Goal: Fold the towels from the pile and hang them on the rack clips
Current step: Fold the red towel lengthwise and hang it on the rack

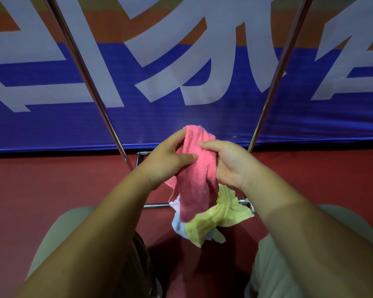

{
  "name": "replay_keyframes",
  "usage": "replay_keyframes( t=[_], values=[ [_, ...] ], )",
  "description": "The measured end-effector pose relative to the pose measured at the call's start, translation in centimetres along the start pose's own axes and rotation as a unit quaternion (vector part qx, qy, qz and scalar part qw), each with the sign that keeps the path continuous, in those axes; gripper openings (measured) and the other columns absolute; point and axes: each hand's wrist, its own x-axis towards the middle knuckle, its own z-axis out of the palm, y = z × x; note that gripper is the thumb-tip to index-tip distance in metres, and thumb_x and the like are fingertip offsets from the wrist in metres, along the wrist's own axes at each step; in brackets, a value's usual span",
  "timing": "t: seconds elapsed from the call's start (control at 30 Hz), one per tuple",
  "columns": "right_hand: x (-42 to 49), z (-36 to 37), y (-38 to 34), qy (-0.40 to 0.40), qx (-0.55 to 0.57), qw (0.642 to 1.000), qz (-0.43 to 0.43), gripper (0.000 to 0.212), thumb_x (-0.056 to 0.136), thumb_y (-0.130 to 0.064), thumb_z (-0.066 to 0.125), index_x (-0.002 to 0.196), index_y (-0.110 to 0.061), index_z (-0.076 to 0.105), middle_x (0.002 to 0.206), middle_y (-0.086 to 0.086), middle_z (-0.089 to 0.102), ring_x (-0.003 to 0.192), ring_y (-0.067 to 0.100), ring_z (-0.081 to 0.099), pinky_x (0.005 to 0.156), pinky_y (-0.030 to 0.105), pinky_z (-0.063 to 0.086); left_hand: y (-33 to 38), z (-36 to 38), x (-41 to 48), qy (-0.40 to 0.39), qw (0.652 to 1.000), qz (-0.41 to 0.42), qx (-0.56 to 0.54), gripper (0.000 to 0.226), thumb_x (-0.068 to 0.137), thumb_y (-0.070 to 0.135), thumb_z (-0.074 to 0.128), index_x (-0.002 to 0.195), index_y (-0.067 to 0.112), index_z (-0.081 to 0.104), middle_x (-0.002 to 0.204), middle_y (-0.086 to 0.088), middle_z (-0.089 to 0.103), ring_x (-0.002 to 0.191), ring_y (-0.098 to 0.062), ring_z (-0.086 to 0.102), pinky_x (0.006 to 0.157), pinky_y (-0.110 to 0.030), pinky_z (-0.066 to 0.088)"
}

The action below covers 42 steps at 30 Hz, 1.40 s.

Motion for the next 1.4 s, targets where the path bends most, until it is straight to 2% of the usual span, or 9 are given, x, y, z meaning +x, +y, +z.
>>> replay_keyframes(
  t=[0.17, 0.33, 0.43, 0.53, 0.7, 0.9, 1.1, 1.27, 1.4],
  values=[
    [0.8, -0.5, 0.3, 0.004, -0.005, 0.999, -0.050, 0.040, 0.104, 0.003, 0.057, 0.143, 0.003, 0.064, 0.137, 0.034, 0.070, 0.127, 0.049, 0.070, 0.110, 0.064, 0.055, 0.0, 0.2, -0.4, 0.006, 0.998, 0.011, 0.066, 0.061, 0.095, 0.005, 0.077, 0.145, 0.036, 0.061, 0.124, 0.013, 0.076, 0.113, -0.006, 0.073, 0.088, -0.027, 0.061],
    [0.6, -0.2, 0.2, 0.022, 0.016, 0.996, -0.080, 0.034, 0.105, 0.003, 0.059, 0.136, -0.006, 0.067, 0.123, 0.027, 0.078, 0.109, 0.043, 0.079, 0.090, 0.056, 0.067, 0.3, -0.1, -0.5, 0.014, 0.999, -0.049, 0.005, 0.064, 0.095, 0.012, 0.081, 0.146, 0.039, 0.054, 0.096, 0.002, 0.081, 0.089, -0.018, 0.081, 0.071, -0.029, 0.063],
    [0.5, 0.0, 0.0, 0.033, 0.053, 0.995, -0.081, 0.028, 0.105, 0.000, 0.061, 0.130, -0.011, 0.069, 0.113, 0.023, 0.081, 0.099, 0.038, 0.082, 0.080, 0.052, 0.069, 0.3, -0.4, -0.5, 0.012, 0.993, -0.117, -0.009, 0.057, 0.091, 0.025, 0.086, 0.139, 0.017, 0.056, 0.107, -0.007, 0.082, 0.095, -0.025, 0.081, 0.080, -0.042, 0.066],
    [0.6, 0.1, -0.1, 0.039, 0.086, 0.993, -0.073, 0.038, 0.105, -0.007, 0.063, 0.144, -0.008, 0.063, 0.131, 0.027, 0.075, 0.118, 0.044, 0.076, 0.089, 0.058, 0.066, 0.4, -0.7, -0.7, -0.051, 0.988, -0.143, -0.033, 0.048, 0.096, 0.026, 0.080, 0.136, 0.006, 0.062, 0.119, -0.013, 0.080, 0.107, -0.030, 0.079, 0.090, -0.043, 0.065],
    [0.5, -0.1, -0.7, 0.050, 0.097, 0.992, -0.067, 0.049, 0.105, -0.014, 0.065, 0.152, -0.003, 0.056, 0.136, 0.027, 0.073, 0.107, 0.038, 0.080, 0.074, 0.051, 0.068, 0.5, -1.3, -1.0, -0.120, 0.989, -0.080, 0.045, 0.028, 0.103, 0.032, 0.071, 0.124, 0.016, 0.078, 0.116, -0.010, 0.081, 0.104, -0.026, 0.077, 0.094, -0.044, 0.063],
    [0.7, -0.6, -1.3, 0.071, 0.039, 0.985, -0.151, 0.047, 0.103, 0.003, 0.065, 0.144, -0.019, 0.062, 0.122, 0.013, 0.080, 0.101, 0.028, 0.083, 0.074, 0.043, 0.068, 1.0, -1.3, -1.6, -0.041, 0.996, -0.016, 0.076, 0.022, 0.102, 0.030, 0.072, 0.113, 0.016, 0.084, 0.111, -0.002, 0.083, 0.110, -0.019, 0.078, 0.101, -0.034, 0.057],
    [0.4, -0.8, -1.8, 0.088, -0.039, 0.979, -0.182, 0.058, 0.101, -0.003, 0.071, 0.148, -0.034, 0.059, 0.124, 0.002, 0.081, 0.105, 0.027, 0.082, 0.080, 0.050, 0.068, 0.5, -1.2, -1.2, 0.018, 0.995, 0.011, 0.095, 0.018, 0.105, 0.030, 0.070, 0.109, 0.018, 0.083, 0.104, -0.016, 0.077, 0.090, -0.021, 0.073, 0.097, -0.058, 0.061],
    [0.6, -0.8, -1.7, 0.093, -0.050, 0.972, -0.211, 0.065, 0.100, -0.002, 0.072, 0.154, -0.035, 0.054, 0.131, 0.000, 0.078, 0.108, 0.024, 0.082, 0.078, 0.047, 0.068, 0.1, -0.6, -0.6, 0.039, 0.987, -0.007, 0.155, 0.032, 0.094, 0.039, 0.083, 0.115, 0.021, 0.067, 0.096, -0.006, 0.073, 0.084, -0.017, 0.075, 0.083, -0.050, 0.066],
    [0.6, -0.8, -1.8, 0.088, -0.055, 0.966, -0.236, 0.066, 0.100, 0.000, 0.071, 0.153, -0.034, 0.054, 0.130, -0.003, 0.079, 0.112, 0.021, 0.080, 0.089, 0.052, 0.067, -0.3, 0.0, -0.4, -0.064, 0.988, -0.084, 0.109, 0.040, 0.086, 0.027, 0.091, 0.112, 0.012, 0.065, 0.082, 0.014, 0.077, 0.075, -0.003, 0.074, 0.067, -0.022, 0.058]
  ],
)
